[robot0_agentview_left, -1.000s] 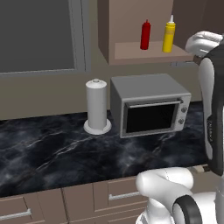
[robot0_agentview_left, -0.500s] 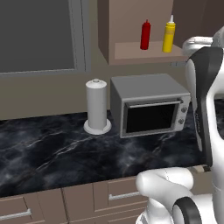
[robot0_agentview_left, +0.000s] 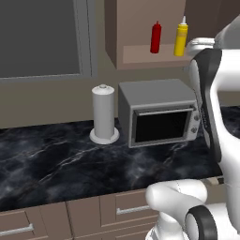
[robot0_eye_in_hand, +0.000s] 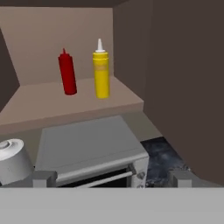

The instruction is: Move the mustard and ketchup from the cabinet to the dining counter.

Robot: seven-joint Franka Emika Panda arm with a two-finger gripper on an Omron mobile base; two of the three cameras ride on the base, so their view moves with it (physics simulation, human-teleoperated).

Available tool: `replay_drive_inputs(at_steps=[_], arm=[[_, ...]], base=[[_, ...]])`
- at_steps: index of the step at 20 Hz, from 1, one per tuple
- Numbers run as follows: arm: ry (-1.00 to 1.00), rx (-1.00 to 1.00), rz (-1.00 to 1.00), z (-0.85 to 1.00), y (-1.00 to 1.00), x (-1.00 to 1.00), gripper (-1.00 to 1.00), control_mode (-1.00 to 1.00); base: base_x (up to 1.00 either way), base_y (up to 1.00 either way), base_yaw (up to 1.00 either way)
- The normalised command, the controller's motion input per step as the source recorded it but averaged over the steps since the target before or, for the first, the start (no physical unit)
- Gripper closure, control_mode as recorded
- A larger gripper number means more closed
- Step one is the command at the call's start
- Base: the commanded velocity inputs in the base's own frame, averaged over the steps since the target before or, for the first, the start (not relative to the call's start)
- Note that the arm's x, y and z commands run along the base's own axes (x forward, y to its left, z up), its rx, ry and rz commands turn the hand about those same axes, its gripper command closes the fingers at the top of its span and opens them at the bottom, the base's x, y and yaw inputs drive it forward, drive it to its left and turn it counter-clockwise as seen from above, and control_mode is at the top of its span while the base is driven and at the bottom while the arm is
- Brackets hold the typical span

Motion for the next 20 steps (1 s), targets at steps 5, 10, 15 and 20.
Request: replay_drive_inputs(at_steps=[5, 10, 15, 20], arm=[[0.00, -0.01, 0.02, 0.00, -0.21, 0.37, -1.00, -1.00], [0.00, 0.00, 0.02, 0.00, -0.04, 0.47, -1.00, -1.00], [0.00, 0.00, 0.01, 0.00, -0.02, 0.50, -1.00, -1.00], [0.00, 0.00, 0.00, 0.00, -0.11, 0.40, -1.00, -1.00]], base=[[0.00, 0.00, 0.00], [0.00, 0.00, 0.00], [0.00, 0.00, 0.00], [0.00, 0.00, 0.00]])
